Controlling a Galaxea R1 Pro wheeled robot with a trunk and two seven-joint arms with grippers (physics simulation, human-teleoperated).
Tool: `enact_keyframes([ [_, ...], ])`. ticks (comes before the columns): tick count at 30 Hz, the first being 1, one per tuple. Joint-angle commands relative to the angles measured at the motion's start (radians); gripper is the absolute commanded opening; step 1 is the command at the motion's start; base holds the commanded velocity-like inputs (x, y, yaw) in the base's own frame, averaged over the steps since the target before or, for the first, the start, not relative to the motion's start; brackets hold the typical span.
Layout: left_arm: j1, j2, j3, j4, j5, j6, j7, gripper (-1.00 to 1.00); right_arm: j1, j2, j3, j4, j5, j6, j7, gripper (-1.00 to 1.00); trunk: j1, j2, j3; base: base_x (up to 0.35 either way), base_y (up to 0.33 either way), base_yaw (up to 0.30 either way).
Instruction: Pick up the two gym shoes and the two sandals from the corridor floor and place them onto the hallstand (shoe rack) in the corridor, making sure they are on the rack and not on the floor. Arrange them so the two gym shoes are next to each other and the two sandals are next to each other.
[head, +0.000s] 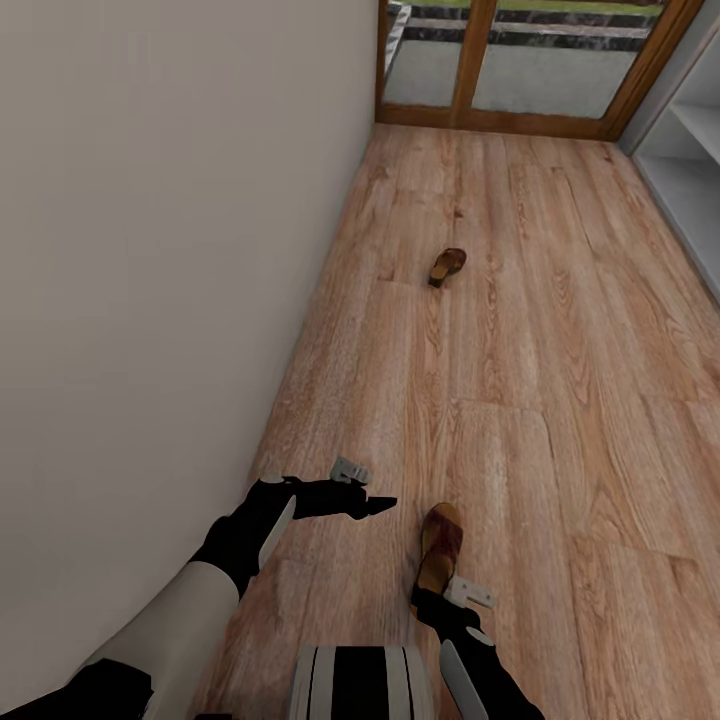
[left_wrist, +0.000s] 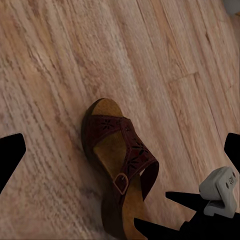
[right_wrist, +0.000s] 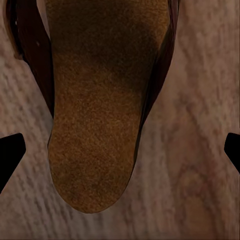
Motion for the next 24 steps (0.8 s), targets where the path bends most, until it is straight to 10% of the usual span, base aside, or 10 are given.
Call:
enact_keyframes([
  [1, 0.0, 0.0, 0.0, -0.001, 0.001, 0.008, -0.002, 1.0, 0.0, 0.0, 0.002, -0.002, -0.006, 0.004, -0.007, 1.0, 0.0, 0.0, -0.001, 0.0, 0.0, 0.0],
  [24, 0.0, 0.0, 0.001, -0.001, 0.0, 0.008, -0.002, 1.0, 0.0, 0.0, 0.003, -0.015, -0.006, 0.006, -0.012, 1.0, 0.0, 0.0, -0.004, 0.0, 0.0, 0.023],
])
